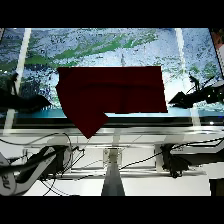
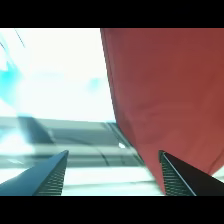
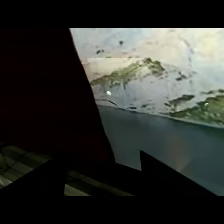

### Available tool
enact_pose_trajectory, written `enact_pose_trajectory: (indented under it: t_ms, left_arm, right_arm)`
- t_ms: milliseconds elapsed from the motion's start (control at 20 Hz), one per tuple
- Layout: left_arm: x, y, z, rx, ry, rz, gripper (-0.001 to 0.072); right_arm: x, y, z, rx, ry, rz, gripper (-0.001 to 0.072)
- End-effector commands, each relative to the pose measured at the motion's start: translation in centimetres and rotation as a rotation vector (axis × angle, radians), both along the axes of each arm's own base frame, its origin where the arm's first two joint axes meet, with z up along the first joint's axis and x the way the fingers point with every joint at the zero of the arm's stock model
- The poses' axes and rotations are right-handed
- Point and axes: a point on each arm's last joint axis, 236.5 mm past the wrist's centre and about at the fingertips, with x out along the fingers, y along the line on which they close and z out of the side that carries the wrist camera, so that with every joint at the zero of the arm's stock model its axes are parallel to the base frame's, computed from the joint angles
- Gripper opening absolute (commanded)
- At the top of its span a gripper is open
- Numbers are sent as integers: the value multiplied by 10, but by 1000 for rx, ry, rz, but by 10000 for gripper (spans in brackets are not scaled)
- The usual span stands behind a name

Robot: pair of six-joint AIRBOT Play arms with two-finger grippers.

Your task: Fold the clothes and pants, and hang the long-sleeved shirts on hangers.

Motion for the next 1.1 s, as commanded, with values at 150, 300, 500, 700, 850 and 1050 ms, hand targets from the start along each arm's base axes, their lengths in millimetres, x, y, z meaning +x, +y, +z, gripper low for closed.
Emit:
enact_pose_trajectory:
  t_ms: [150, 300, 500, 700, 850, 1050]
  left_arm:
    - [-59, -45, -60, -98, 108, -25, 655]
    - [-59, -64, -65, -150, 142, -67, 653]
    - [-59, -93, -75, -184, 142, -216, 653]
    - [-54, -98, -85, -165, 139, -237, 651]
    - [-46, -109, -81, -222, 128, -197, 651]
    - [-45, -119, -83, -274, 145, -180, 576]
  right_arm:
    - [-3, 22, -14, 49, -13, -39, 464]
    - [-23, 24, -12, 59, 48, 19, 378]
    - [-39, 31, -5, 100, 98, 64, 378]
    - [-34, 27, -9, 81, 63, 76, 27]
    - [-33, 26, -10, 75, 59, 73, 16]
    - [-33, 26, -10, 72, 57, 71, 16]
